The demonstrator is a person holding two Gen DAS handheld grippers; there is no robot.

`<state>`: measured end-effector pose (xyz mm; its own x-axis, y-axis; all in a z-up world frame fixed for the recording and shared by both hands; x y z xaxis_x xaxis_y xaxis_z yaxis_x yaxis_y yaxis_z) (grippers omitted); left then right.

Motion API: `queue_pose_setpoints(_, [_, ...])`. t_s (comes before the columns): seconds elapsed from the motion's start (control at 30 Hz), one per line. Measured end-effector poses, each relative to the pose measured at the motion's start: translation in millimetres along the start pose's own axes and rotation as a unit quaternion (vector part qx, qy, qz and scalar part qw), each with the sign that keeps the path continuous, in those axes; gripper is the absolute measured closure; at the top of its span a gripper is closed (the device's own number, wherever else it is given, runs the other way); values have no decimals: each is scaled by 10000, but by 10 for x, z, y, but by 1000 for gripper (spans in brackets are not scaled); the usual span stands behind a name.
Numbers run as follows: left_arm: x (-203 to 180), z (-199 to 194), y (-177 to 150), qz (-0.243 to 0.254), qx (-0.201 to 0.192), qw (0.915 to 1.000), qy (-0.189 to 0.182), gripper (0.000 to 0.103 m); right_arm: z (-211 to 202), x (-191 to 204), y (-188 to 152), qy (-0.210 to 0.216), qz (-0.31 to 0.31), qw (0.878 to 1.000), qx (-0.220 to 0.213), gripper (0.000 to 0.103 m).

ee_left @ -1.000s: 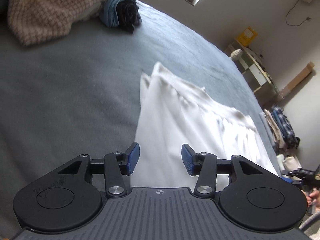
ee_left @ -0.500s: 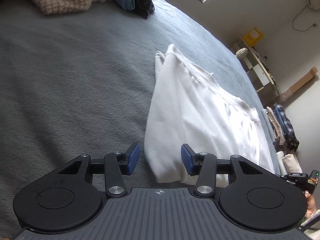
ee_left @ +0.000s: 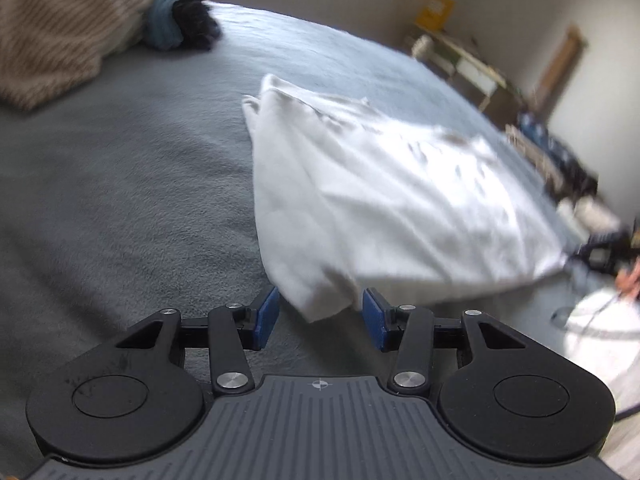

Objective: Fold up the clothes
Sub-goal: 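Lift both open grippers away from the folded white sweatshirt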

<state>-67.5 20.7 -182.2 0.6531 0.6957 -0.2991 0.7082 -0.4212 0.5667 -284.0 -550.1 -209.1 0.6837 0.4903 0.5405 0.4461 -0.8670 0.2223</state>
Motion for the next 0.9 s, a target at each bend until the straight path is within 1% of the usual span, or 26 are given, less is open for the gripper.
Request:
queue_pose_setpoints(0.1, [-19, 54, -22, 354, -31, 9991, 212, 58, 20, 6, -8, -55, -20, 10000, 9, 97])
queue_pose_setpoints(0.17, [-25, 87, -32, 550, -69, 9979, 336, 65, 26, 3, -11, -84, -23, 10000, 26, 97])
queue_pose_setpoints(0.23, [-42, 113, -37, 783, -112, 9958, 454, 81, 31, 6, -12, -103, -17, 9999, 34, 96])
queue_pose_setpoints(0.27, [-85, 115, -33, 1016, -146, 9934, 516, 86, 27, 7, -13, -106, -19, 9999, 31, 96])
queue_pose_setpoints(0.3, [-146, 107, -21, 1323, -198, 9891, 621, 93, 19, 3, -17, -110, -17, 9999, 26, 96])
queue_pose_setpoints(0.33, [-211, 74, -3, 1678, -286, 9824, 766, 94, 16, 0, -18, -117, -9, 9999, 24, 96])
queue_pose_setpoints(0.37, [-272, 16, 9, 2106, -361, 9727, 906, 95, 15, -2, -20, -124, -2, 9999, 26, 96])
queue_pose_setpoints(0.4, [-327, -49, 17, 2569, -405, 9601, 1033, 95, 17, -2, -20, -132, -1, 9999, 30, 96])
queue_pose_setpoints(0.47, [-420, -168, 22, 3448, -456, 9289, 1273, 96, 16, 1, -24, -156, -23, 9999, 37, 96])
queue_pose_setpoints(0.5, [-422, -194, -4, 3787, -390, 9147, 1354, 96, 17, 1, -27, -165, -33, 9998, 42, 96])
queue_pose_setpoints(0.53, [-400, -193, -36, 4004, -281, 9052, 1395, 97, 21, -3, -29, -164, -28, 9998, 49, 96])
queue_pose_setpoints(0.57, [-362, -171, -72, 4130, -172, 8995, 1415, 97, 25, -8, -30, -162, -24, 9998, 56, 96])
queue_pose_setpoints(0.6, [-314, -130, -118, 4204, -33, 8963, 1407, 97, 28, -13, -32, -158, -15, 9999, 63, 96])
queue_pose_setpoints(0.67, [-235, -32, -201, 4295, 194, 8918, 1408, 97, 27, -23, -35, -138, 12, 9999, 73, 96])
queue_pose_setpoints(0.7, [-198, 13, -239, 4272, 324, 8925, 1410, 99, 24, -24, -36, -135, 15, 9999, 72, 96])
queue_pose_setpoints(0.77, [-102, 68, -293, 4098, 526, 8987, 1473, 100, 16, -24, -41, -131, 10, 9999, 66, 96])
queue_pose_setpoints(0.8, [-44, 51, -296, 3926, 562, 9052, 1526, 100, 14, -24, -42, -128, 11, 9999, 63, 96])
queue_pose_setpoints(0.9, [126, -80, -233, 3250, 556, 9289, 1689, 97, 19, -39, -38, -101, 55, 9999, 59, 95])
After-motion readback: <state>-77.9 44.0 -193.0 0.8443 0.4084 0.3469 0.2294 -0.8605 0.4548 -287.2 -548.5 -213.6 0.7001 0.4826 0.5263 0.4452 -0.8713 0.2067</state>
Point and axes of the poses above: each gripper's, at about its wrist camera, not at the fingertips, and z roughly the way its jaws point, x to its left, y to its top, the point moved 7 cm from there along z, roughly the way its jaws point, and after that the axes turned 6 degrees about x, right-handed, at the moved point
